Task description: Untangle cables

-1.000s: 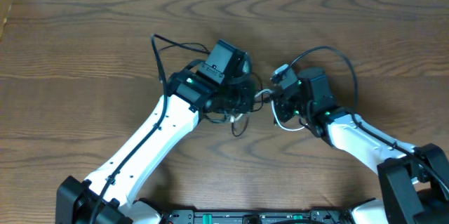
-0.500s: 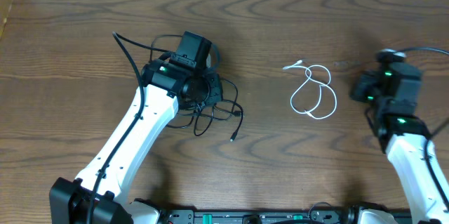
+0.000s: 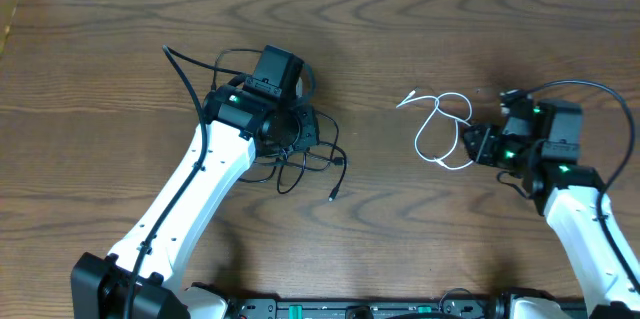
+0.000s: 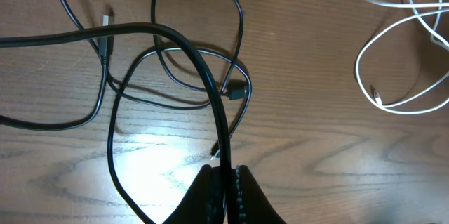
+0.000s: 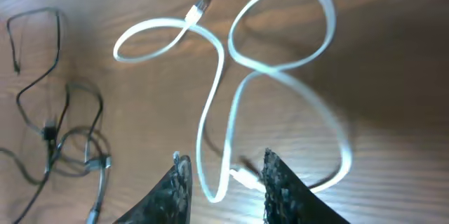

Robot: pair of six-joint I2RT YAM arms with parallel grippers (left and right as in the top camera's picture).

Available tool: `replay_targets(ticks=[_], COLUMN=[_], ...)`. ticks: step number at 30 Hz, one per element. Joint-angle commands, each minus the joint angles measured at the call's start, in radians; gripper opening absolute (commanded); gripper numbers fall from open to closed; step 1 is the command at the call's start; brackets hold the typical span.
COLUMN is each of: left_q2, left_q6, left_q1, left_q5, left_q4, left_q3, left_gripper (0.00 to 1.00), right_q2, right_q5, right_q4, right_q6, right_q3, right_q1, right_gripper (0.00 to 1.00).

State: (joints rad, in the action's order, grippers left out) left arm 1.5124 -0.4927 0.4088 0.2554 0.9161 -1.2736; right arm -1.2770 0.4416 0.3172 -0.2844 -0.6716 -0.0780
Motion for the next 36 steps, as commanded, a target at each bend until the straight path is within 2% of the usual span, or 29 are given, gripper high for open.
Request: replay_targets(ticks=[1, 6, 9, 13, 15, 16, 23, 29, 32, 36], left_q2=[-0.011, -0.011, -0.011, -0.011, -0.011, -0.011, -0.011, -0.011, -0.011, -0.011], left_q6=[0.013, 0.014, 0.014, 0.013, 0.013, 0.013, 0.013, 0.013, 0.013, 0.013], left_q1=[0.002, 0.002, 0.002, 0.002, 0.002, 0.002, 0.002, 0.002, 0.002, 0.002], left_q5=[-0.017, -0.017, -0.017, -0.017, -0.017, -0.017, -0.017, -0.017, -0.017, -0.017], left_q4=[0.003, 0.003, 0.003, 0.003, 0.003, 0.003, 0.003, 0.003, 0.003, 0.003], left_q3=[0.000, 0.000, 0.000, 0.000, 0.000, 0.000, 0.000, 0.000, 0.000, 0.000], left_gripper=[0.07, 0.07, 0.07, 0.07, 0.07, 0.07, 0.07, 0.07, 0.07, 0.07], right_q2=[-0.036, -0.102, -0.148, -0.204, -0.221, -0.226, -0.188, -0.106, -0.084, -0.079], right_q5=[-0.033, -0.100, -0.098, -0.095, -0.091, -0.093, -0.232, -0.346, -0.412, -0.579], right_q4=[-0.003, -0.021, -0.058, -0.119, -0.145, -0.153, -0.211, -0.102, -0.035, 0.092], right_q6=[-0.163, -0.225, -0.233, -0.259, -0.258, -0.257, -0.071, -0.045, 0.013, 0.059], right_q3=[-0.001, -0.001, -0.001, -0.001, -0.001, -0.001, -0.043, -0.222, -0.328, -0.472], right_q1=[0.034, 0.060, 0.065, 0.077, 0.086, 0.087, 0.008, -0.159, -0.226, -0.296], right_gripper=[0.31, 0.31, 0.26, 0.17, 0.03, 0.01, 0.01, 0.01, 0.01, 0.01])
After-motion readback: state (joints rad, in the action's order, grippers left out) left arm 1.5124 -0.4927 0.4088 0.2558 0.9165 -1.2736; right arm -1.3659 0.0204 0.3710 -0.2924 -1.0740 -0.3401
